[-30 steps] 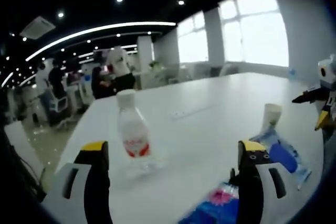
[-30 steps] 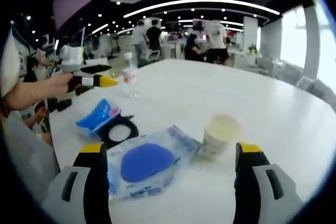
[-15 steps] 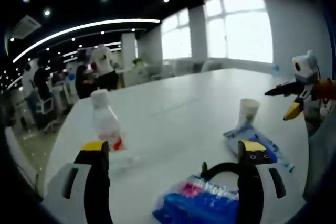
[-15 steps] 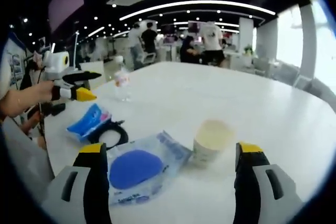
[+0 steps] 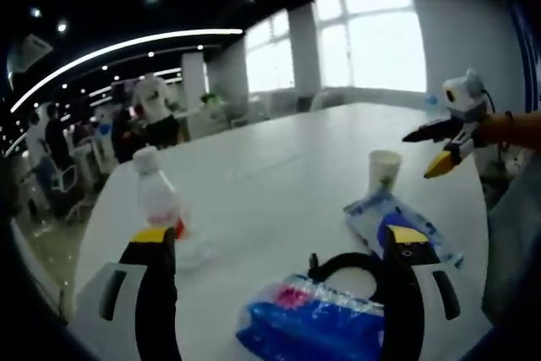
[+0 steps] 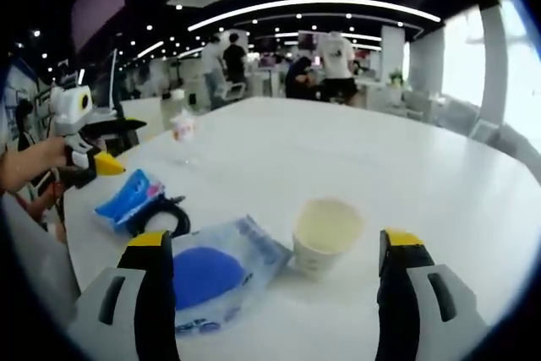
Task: Arrange the tabletop items into an orderly group along one side of the table until the central work area is clear of visible clutter.
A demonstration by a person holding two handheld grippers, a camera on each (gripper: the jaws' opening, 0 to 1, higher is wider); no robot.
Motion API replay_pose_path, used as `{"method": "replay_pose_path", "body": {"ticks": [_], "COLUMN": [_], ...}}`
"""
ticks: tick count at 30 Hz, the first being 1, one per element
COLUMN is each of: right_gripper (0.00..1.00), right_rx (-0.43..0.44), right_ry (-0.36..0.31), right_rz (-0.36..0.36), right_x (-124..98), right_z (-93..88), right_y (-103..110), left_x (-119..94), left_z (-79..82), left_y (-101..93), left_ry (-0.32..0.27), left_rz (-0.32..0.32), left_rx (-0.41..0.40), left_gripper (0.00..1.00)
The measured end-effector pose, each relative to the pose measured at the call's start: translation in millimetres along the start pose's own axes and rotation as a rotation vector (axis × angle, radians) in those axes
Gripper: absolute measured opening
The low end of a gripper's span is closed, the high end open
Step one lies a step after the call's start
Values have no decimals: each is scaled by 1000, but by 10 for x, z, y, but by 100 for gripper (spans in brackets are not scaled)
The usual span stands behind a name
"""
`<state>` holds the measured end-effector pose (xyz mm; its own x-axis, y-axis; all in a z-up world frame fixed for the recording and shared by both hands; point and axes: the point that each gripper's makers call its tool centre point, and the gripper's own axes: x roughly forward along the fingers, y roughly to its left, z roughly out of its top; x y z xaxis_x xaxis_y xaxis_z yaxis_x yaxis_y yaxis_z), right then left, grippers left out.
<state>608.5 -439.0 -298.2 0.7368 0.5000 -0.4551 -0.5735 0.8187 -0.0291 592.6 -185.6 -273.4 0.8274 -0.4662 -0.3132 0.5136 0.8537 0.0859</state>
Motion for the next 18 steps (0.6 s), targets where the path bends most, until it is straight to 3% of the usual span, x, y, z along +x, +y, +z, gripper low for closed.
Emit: {"method": "replay_pose_path", "body": {"ticks": [10, 18], "right_gripper": [100, 100], "right_rx": [-6, 54], "right_ry": [26, 19], "right_rz": [-8, 10], "right_x": [165, 254], "right_z": [-103, -160], "right_y": [-143, -178], "left_x": [6, 18], "left_z": [75, 50], "left_y": [-135, -195], "left_ry": [-34, -15], "left_rz": [-50, -71], "left_rx": [-5, 1], "left_gripper": [99, 99]}}
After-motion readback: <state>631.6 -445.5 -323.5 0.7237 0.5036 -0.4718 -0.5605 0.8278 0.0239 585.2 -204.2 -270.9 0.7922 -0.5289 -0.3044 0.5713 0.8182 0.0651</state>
